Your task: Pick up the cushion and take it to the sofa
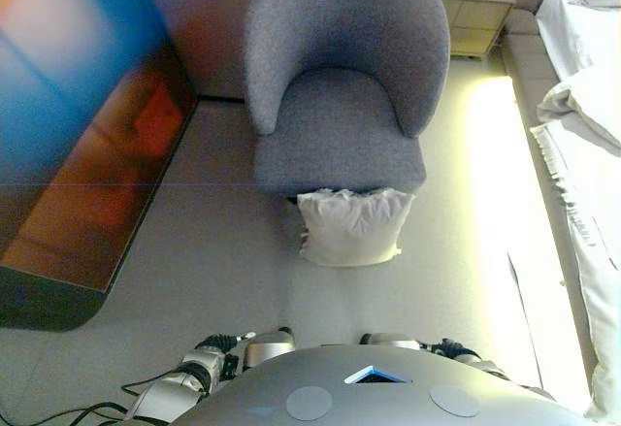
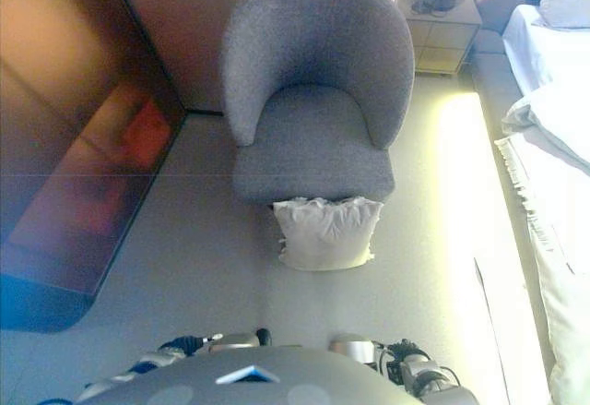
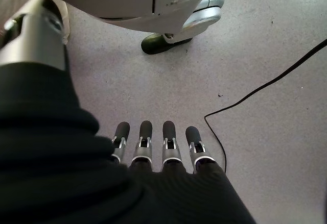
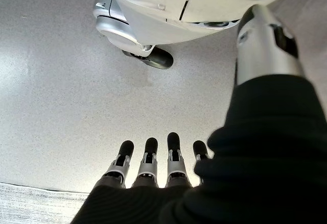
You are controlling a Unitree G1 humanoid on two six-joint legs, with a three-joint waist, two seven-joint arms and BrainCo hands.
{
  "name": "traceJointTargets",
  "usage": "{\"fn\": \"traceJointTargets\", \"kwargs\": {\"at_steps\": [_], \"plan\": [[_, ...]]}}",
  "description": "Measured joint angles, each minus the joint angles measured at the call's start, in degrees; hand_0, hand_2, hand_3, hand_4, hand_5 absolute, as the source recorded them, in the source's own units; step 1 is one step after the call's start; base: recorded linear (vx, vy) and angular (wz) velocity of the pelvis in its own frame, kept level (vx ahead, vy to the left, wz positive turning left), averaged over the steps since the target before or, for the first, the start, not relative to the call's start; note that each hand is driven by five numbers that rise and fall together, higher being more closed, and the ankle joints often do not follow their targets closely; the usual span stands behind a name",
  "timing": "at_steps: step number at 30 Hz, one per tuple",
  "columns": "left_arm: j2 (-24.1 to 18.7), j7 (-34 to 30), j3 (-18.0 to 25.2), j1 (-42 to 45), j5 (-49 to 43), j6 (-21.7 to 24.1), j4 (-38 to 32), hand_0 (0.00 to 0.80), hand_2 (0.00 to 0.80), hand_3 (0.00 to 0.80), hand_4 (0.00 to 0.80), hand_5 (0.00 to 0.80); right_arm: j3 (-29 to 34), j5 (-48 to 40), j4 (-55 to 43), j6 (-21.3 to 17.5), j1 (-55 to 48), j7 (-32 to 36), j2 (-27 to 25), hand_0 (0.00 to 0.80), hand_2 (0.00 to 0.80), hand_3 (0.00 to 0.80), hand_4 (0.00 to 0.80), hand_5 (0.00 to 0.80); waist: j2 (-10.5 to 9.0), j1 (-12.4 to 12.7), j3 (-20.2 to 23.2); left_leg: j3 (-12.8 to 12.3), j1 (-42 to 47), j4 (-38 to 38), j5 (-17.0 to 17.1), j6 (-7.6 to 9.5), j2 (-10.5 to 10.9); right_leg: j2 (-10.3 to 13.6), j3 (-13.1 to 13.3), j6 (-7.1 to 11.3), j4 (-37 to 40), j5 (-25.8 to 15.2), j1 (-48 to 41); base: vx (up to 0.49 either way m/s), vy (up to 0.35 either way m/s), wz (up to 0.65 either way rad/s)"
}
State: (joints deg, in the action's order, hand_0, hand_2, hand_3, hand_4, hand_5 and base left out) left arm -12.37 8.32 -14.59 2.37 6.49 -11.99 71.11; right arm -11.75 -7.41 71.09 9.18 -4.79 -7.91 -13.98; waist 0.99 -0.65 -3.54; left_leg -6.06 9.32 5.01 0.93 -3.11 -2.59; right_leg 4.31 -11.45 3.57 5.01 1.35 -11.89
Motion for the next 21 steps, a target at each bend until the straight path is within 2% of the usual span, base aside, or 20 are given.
{"fn": "traceJointTargets", "kwargs": {"at_steps": [21], "plan": [[0.00, -0.56, -0.02, 0.00, -0.13, 0.10, 0.00, 0.000, 0.000, 0.000, 0.000, 0.000, -0.03, 1.24, 0.12, 0.00, 0.06, 0.01, 0.00, 0.000, 0.000, 0.000, 0.000, 0.000, -0.06, 0.01, -0.04, 0.00, -0.02, -0.01, 0.00, 0.00, -0.12, -0.03, 0.00, 0.01, 0.01, 0.01, -0.01, 0.003, -0.016, 0.00]]}}
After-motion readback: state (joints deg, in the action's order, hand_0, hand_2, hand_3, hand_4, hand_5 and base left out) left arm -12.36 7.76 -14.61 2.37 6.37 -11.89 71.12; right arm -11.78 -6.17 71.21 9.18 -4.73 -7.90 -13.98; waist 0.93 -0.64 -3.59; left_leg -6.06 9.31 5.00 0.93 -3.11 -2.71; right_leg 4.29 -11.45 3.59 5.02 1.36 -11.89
